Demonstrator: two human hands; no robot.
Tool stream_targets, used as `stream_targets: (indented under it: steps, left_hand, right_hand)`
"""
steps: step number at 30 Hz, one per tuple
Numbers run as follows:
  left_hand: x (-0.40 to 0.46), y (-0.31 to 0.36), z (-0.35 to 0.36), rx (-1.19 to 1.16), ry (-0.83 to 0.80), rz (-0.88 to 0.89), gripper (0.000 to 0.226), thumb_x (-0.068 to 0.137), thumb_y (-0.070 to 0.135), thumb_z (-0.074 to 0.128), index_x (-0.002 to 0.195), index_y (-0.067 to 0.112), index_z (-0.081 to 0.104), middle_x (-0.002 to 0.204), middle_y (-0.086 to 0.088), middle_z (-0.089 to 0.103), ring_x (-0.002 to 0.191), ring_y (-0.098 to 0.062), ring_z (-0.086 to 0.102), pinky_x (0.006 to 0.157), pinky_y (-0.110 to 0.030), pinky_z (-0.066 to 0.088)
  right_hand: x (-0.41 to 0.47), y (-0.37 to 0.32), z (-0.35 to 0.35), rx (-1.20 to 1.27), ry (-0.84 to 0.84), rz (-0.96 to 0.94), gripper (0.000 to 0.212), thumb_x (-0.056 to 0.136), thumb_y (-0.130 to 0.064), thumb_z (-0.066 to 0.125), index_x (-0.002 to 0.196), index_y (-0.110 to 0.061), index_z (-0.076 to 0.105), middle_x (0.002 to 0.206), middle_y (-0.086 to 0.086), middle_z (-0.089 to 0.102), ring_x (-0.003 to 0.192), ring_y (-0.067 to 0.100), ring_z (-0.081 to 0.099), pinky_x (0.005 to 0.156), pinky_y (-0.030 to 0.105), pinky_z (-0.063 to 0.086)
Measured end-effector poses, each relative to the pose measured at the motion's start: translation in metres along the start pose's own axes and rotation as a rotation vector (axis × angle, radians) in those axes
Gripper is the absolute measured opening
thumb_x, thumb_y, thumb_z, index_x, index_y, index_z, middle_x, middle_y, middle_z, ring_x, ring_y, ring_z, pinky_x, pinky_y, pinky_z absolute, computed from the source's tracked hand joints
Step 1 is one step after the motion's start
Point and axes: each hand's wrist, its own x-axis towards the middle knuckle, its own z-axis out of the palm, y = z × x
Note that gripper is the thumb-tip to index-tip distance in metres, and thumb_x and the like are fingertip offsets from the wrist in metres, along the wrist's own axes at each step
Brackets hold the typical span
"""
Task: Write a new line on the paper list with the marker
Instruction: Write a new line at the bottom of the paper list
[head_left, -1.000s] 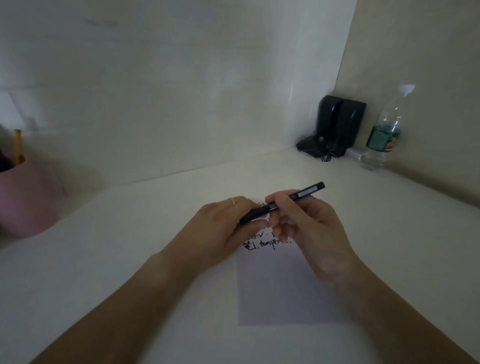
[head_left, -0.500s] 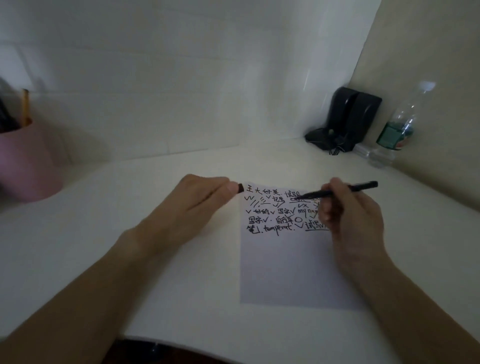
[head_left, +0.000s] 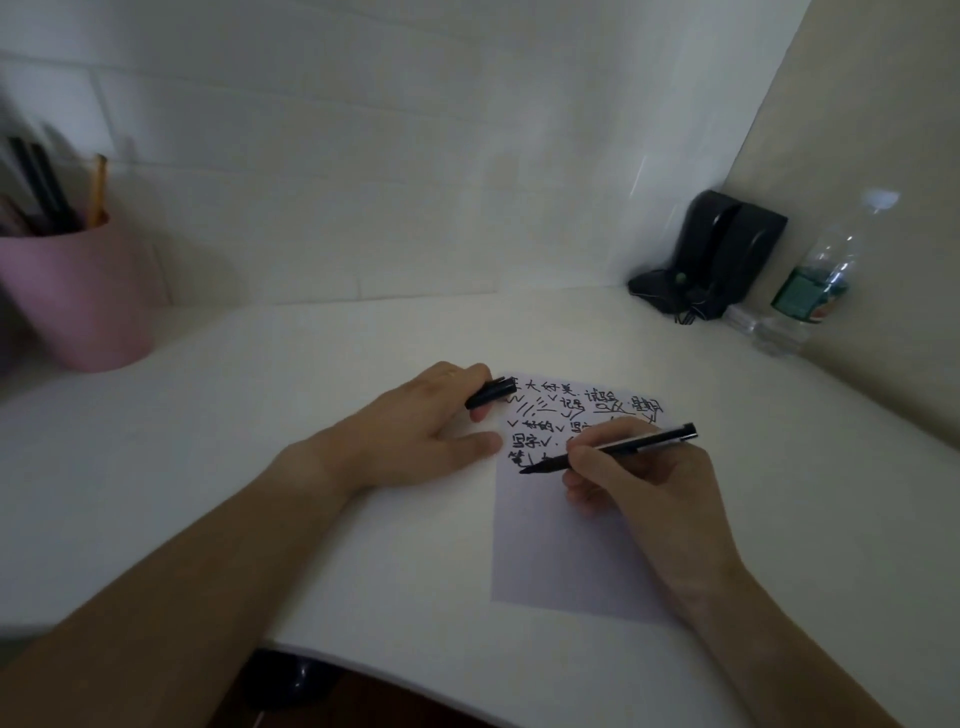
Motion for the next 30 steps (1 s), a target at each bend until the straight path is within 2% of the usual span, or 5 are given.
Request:
stream_targets:
  steps: [6, 11, 20, 26, 30]
  left_hand:
    - [0.002, 0.001, 0.001, 0.008, 0.004, 0.000, 0.033, 0.093, 0.047, 0.069, 0.098, 0.022, 0.048, 0.114, 0.000, 0.063, 0.119, -0.017, 0.050, 0.102, -0.041, 0.046]
    - [0.003, 0.000, 0.002, 0.002, 0.006, 0.012, 0.032, 0.093, 0.048, 0.069, 0.098, 0.023, 0.049, 0.118, -0.001, 0.065, 0.118, -0.018, 0.049, 0.102, -0.041, 0.046]
    - [0.003, 0.000, 0.002, 0.006, 0.019, 0.022, 0.032, 0.091, 0.053, 0.067, 0.091, 0.034, 0.042, 0.124, 0.002, 0.066, 0.118, -0.016, 0.050, 0.101, -0.043, 0.047]
    - [0.004, 0.001, 0.002, 0.001, 0.014, 0.018, 0.032, 0.091, 0.054, 0.066, 0.089, 0.037, 0.040, 0.123, 0.001, 0.066, 0.117, -0.016, 0.050, 0.100, -0.043, 0.048]
    - [0.003, 0.001, 0.002, -0.003, 0.013, 0.021, 0.031, 0.091, 0.055, 0.065, 0.085, 0.045, 0.037, 0.125, 0.004, 0.066, 0.119, -0.015, 0.050, 0.101, -0.041, 0.047]
  right_hand:
    - [-0.001, 0.003, 0.002, -0.116, 0.001, -0.055, 0.014, 0.083, 0.002, 0.073, 0.076, -0.009, 0.079, 0.067, 0.016, 0.078, 0.060, 0.021, 0.072, 0.067, 0.033, 0.062]
    - [0.001, 0.007, 0.001, -0.171, 0.017, -0.065, 0.014, 0.083, 0.000, 0.073, 0.074, -0.009, 0.079, 0.067, 0.017, 0.077, 0.066, 0.035, 0.074, 0.071, 0.038, 0.062]
    - [0.003, 0.007, 0.000, -0.116, 0.053, -0.065, 0.014, 0.083, 0.003, 0.071, 0.076, -0.007, 0.077, 0.068, 0.020, 0.076, 0.061, 0.023, 0.071, 0.069, 0.040, 0.061]
    - [0.003, 0.010, 0.000, -0.169, 0.035, -0.053, 0.011, 0.081, -0.002, 0.071, 0.073, -0.009, 0.076, 0.067, 0.022, 0.075, 0.067, 0.041, 0.072, 0.072, 0.047, 0.060]
    - [0.005, 0.013, -0.001, -0.172, 0.061, -0.068, 0.009, 0.079, -0.005, 0.070, 0.075, -0.012, 0.076, 0.067, 0.019, 0.075, 0.065, 0.037, 0.071, 0.072, 0.047, 0.060]
